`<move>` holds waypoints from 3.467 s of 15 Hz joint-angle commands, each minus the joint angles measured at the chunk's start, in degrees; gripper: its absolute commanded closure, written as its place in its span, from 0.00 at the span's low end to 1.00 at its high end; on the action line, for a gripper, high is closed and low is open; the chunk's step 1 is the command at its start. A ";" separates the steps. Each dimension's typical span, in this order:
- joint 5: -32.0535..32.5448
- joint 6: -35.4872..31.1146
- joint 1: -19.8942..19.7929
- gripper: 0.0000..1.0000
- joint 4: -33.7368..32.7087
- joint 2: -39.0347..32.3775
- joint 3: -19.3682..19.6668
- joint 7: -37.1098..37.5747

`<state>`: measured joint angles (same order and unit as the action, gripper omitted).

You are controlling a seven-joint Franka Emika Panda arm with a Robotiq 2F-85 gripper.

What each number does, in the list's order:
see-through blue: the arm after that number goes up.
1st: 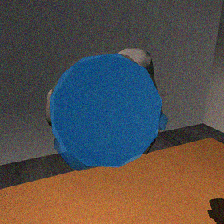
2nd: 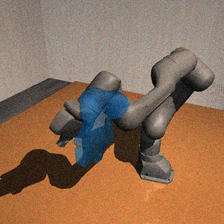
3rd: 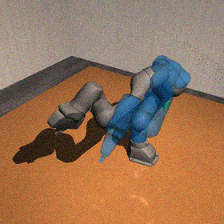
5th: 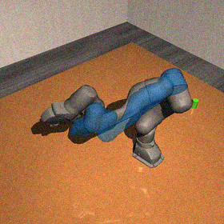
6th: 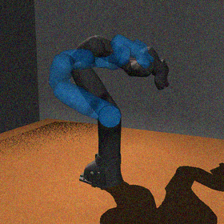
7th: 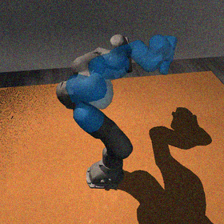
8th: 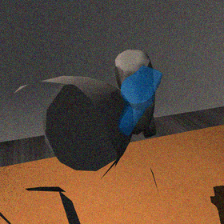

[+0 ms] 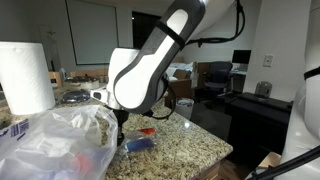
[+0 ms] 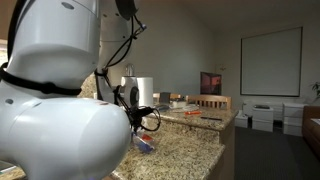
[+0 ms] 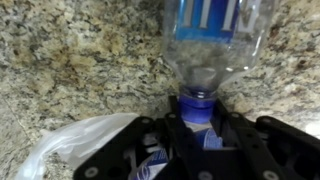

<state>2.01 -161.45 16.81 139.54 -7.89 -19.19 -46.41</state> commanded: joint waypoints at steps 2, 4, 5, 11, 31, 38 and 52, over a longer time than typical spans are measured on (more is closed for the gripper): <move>-1.62 -5.97 -1.43 0.87 4.93 6.22 -0.66 -4.11; -3.05 -9.56 -1.62 0.87 6.38 8.09 -0.63 -4.52; -5.21 -12.14 -1.75 0.87 7.08 8.83 -0.97 -5.39; -17.87 -22.04 1.26 0.87 5.70 9.67 -3.41 -13.51; -5.88 17.33 2.37 0.87 -37.05 -18.61 -7.84 -23.46; -11.21 11.15 -0.42 0.87 -36.84 -21.21 -15.47 -28.60; -14.39 19.13 -5.03 0.41 -42.55 -30.56 -23.80 -36.38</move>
<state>-11.52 -144.90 13.46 98.86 -36.94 -40.97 -78.46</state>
